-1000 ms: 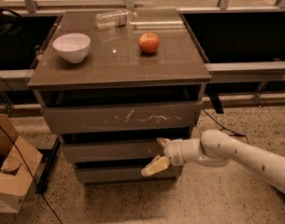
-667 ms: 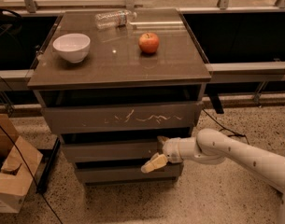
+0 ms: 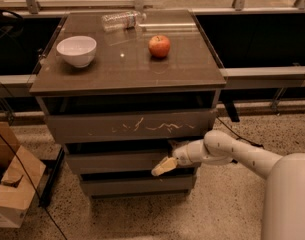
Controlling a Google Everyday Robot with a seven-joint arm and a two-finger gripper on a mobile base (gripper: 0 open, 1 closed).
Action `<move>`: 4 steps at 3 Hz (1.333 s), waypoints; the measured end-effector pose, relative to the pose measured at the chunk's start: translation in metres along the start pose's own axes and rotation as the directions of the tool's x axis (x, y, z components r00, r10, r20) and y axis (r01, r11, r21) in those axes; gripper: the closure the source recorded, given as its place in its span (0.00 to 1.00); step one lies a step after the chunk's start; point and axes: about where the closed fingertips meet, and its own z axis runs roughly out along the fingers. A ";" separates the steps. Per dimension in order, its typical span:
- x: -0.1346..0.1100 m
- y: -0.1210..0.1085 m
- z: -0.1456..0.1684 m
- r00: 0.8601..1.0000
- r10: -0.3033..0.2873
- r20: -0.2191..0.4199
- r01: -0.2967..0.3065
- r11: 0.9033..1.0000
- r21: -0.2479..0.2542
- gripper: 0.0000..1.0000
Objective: Open middle drawer
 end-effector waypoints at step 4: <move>0.017 0.038 0.006 0.989 0.038 -0.143 -0.054 0.992 -0.111 0.88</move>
Offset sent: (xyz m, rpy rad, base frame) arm -0.0806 0.0150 -0.0461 -0.1567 0.3059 0.1394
